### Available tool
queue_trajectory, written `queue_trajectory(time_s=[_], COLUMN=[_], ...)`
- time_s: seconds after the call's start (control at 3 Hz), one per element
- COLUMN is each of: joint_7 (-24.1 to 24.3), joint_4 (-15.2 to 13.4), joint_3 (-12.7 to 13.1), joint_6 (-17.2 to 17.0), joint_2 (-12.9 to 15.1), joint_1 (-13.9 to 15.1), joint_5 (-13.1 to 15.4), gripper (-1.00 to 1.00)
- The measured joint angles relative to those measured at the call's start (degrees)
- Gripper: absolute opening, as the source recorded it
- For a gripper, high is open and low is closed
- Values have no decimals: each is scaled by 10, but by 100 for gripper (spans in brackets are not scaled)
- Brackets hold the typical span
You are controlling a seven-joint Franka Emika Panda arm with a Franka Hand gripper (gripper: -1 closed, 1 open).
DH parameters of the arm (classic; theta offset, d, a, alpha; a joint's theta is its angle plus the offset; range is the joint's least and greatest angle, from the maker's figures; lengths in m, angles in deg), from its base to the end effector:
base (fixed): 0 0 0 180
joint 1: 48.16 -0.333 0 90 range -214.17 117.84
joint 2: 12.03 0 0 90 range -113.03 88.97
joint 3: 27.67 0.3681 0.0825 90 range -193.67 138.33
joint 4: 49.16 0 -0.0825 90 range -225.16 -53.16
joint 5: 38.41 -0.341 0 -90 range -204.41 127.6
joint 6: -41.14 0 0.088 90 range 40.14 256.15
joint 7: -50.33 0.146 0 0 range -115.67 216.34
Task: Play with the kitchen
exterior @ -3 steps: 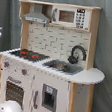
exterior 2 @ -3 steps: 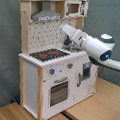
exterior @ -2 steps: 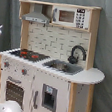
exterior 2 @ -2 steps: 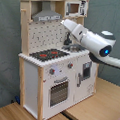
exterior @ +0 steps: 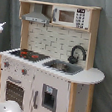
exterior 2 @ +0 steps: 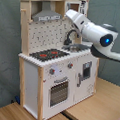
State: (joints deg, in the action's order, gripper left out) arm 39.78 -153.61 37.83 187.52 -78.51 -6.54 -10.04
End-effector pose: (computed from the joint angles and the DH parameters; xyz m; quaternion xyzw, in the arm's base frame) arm 0.2191 0.5295 0.6881 0.4799 0.4066 0.4978 0.5972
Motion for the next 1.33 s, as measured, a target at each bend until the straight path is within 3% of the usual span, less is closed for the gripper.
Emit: queue_trajectory(time_s=[0.67,1.33], joint_7=[0,1], joint_4=[33,64], joint_3=[-3,-2], joint_6=[-112,-224], joint_2=[65,120], joint_1=[-25,-42], joint_5=[-35,-103], gripper=[100,100])
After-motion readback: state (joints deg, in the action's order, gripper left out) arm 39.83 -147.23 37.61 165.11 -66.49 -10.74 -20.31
